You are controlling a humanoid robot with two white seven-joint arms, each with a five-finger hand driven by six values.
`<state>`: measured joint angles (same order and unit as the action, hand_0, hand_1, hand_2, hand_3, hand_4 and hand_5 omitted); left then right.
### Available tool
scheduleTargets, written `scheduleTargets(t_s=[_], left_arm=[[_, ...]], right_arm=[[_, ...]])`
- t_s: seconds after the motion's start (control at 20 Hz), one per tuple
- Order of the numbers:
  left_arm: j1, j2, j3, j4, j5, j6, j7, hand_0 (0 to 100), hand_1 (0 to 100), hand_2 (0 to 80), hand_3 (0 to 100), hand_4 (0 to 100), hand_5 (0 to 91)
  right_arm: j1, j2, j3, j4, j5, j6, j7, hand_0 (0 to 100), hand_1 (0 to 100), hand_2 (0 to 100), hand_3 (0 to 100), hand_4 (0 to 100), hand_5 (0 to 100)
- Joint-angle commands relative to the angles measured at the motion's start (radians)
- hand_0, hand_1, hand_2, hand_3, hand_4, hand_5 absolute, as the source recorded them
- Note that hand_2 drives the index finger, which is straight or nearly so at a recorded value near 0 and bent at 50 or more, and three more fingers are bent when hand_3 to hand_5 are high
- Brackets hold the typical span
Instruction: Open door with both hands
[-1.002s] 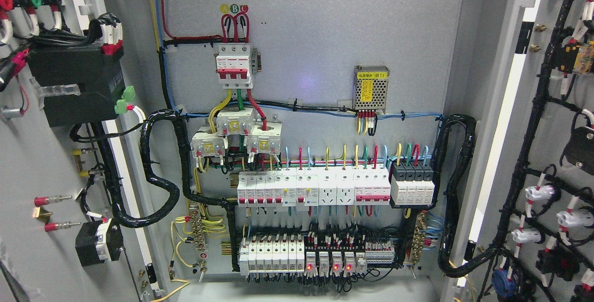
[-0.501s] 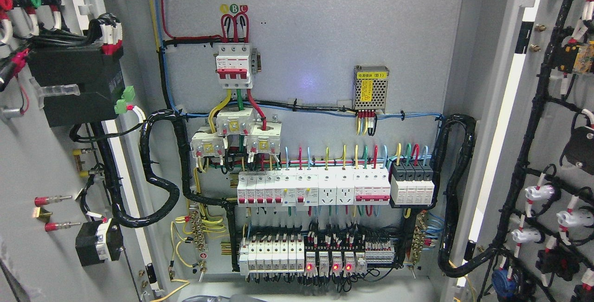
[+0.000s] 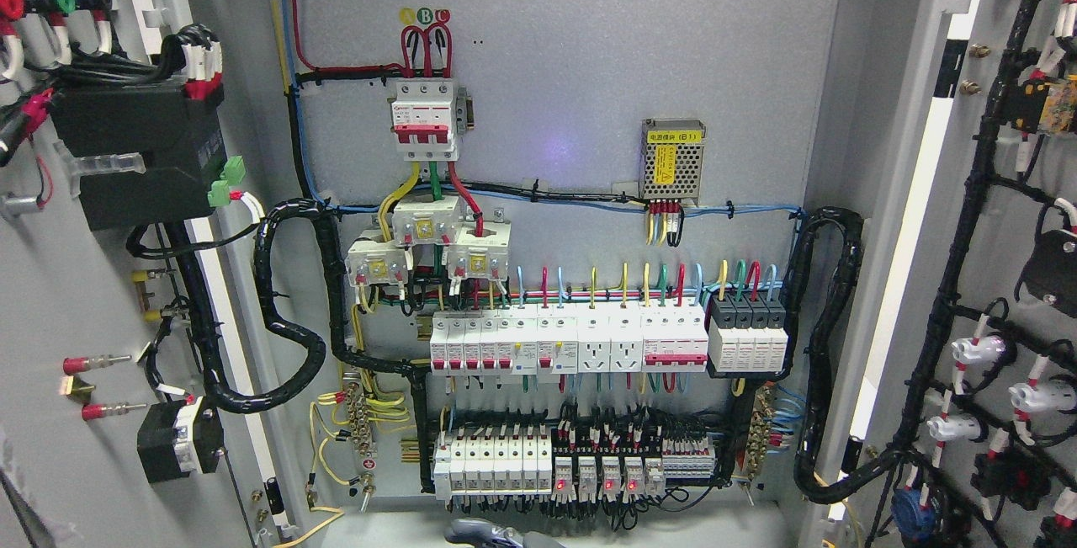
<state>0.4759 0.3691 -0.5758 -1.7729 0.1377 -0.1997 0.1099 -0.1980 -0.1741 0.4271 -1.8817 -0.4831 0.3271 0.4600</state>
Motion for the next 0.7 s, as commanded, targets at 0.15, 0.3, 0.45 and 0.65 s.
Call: scheduleTargets(t_s=[0.15,0.3,0.45,0.65], left_arm=[[0.018,0.097,0.016,-0.272,0.075,-0.073,0.002,0,0,0.0,0,0,0.0],[0.016,0.106,0.025,-0.289,0.114,-0.109,0.002,0,0,0.0,0,0,0.0],[0.006,0.109,0.042,-0.29,0.144,-0.129,0.004,0,0,0.0,0,0,0.0],[-0.028,0.109,0.082,-0.295,0.146,-0.184,0.005,0,0,0.0,0,0,0.0]], right_arm=[[0.178,-0.093,-0.1,-0.203,-0.002,-0.15,-0.006,19,0,0,0,0,0],[0.238,-0.116,-0.136,-0.203,-0.003,-0.2,-0.014,19,0,0,0,0,0],[0.281,-0.127,-0.148,-0.203,-0.003,-0.284,-0.021,19,0,0,0,0,0],[0.344,-0.139,-0.166,-0.203,-0.002,-0.402,-0.021,19,0,0,0,0,0]])
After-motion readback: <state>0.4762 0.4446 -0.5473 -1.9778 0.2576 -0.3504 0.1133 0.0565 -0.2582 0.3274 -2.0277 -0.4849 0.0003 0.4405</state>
